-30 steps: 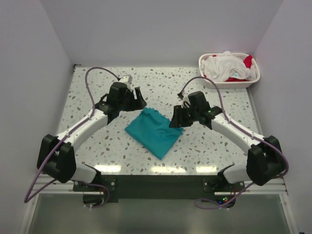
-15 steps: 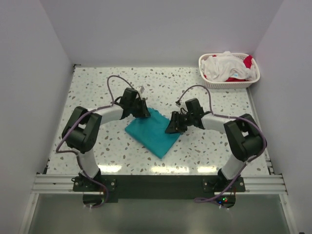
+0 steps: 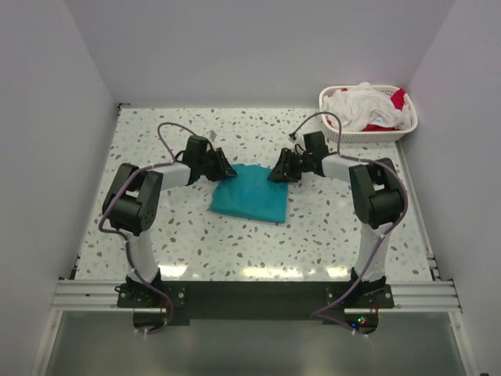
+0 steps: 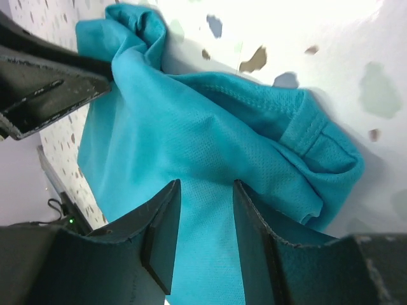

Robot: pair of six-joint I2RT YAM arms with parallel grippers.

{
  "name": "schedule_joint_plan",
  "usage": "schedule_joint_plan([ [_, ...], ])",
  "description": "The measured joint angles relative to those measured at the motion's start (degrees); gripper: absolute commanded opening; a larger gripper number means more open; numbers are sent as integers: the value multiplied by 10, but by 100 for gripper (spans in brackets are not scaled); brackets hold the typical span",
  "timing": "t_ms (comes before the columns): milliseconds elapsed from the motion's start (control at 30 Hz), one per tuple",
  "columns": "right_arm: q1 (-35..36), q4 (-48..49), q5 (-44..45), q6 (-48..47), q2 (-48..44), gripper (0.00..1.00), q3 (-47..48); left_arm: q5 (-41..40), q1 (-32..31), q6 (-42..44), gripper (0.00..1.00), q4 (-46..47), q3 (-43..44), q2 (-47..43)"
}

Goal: Fold and stack the t-shirts
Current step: Fold the tshirt

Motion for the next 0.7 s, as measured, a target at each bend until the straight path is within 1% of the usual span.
schedule_joint_plan([
  [100,-11,-35,19,-13,-11,47,25,-12,4,-2,43,-24,-1,-24],
  [133,-14,-45,24,-17,-22,48,26,-19,5,-2,46,-32,-2,-40],
  [233,-19,-61,28,-19,-72,50,16,-43,5,-4,50,-53,-17,-108],
  [300,-19,-46,12,-8,-116,51,-13,-57,3,-5,50,-59,-36,-170],
  [367,-17,5,-21,20,-162,52,-66,-64,-2,-5,50,-53,-57,-217],
  [433,-10,50,-47,50,-189,53,-116,-65,-14,-5,49,-40,-87,-249],
  [533,11,94,-73,79,-187,53,-177,-61,-37,-9,45,-17,-147,-253],
  [600,24,123,-81,92,-166,52,-210,-55,-43,-21,42,-3,-195,-237],
  [633,26,139,-86,95,-151,52,-226,-55,-43,-26,39,0,-218,-225],
  [700,23,154,-86,98,-120,50,-250,-47,-38,-50,37,18,-250,-201],
])
